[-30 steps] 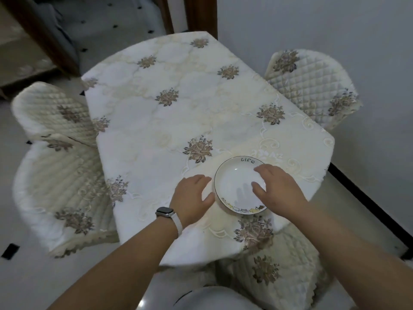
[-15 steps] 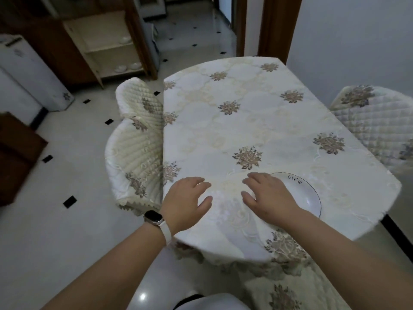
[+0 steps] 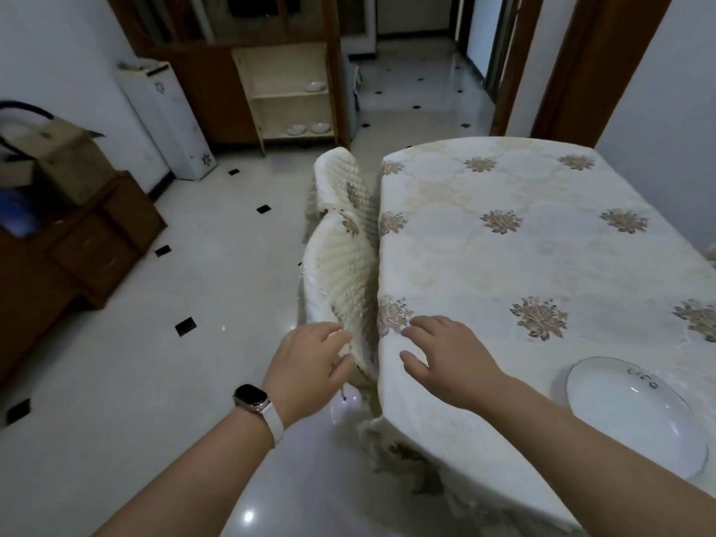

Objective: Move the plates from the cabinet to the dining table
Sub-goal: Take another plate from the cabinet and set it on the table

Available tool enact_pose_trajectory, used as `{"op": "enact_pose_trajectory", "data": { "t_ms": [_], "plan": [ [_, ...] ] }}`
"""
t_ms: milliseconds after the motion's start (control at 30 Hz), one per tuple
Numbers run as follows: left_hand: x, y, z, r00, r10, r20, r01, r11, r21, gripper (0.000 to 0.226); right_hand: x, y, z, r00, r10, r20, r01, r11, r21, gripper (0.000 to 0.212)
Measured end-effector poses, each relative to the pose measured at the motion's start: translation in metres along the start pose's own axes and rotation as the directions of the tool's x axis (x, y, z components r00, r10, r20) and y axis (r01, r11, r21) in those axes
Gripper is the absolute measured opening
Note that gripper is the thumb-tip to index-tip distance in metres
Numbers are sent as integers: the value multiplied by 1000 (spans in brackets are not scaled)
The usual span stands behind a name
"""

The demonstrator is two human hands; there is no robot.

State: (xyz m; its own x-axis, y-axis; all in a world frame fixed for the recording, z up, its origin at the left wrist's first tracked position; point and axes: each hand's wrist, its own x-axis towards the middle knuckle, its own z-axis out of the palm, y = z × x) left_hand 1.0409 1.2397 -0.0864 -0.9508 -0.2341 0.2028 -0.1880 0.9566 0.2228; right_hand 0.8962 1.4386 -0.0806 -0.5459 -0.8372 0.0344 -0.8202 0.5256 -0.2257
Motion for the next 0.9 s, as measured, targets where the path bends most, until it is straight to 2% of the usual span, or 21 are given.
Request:
{"op": "enact_pose_trajectory", "data": {
  "t_ms": [300,467,600,900],
  "plan": [
    [-49,-172,-50,986,-155,-55,152,986,-61,46,106,-160,23,997,-78,-15,78,997,20,48],
    [-66,-236,-71,979,-183,-95,176,982,-71,42,159,-232,38,989,-148,-26,148,989,21,53],
    [-73,-277,-87,976,-201,-85,196,978,-66,41,194,-261,39,984,-181,2,181,983,-19,56],
    [-49,-354,-99,952,-290,-95,290,957,-16,46,278,-276,46,977,-213,27,214,974,-68,59]
  ]
}}
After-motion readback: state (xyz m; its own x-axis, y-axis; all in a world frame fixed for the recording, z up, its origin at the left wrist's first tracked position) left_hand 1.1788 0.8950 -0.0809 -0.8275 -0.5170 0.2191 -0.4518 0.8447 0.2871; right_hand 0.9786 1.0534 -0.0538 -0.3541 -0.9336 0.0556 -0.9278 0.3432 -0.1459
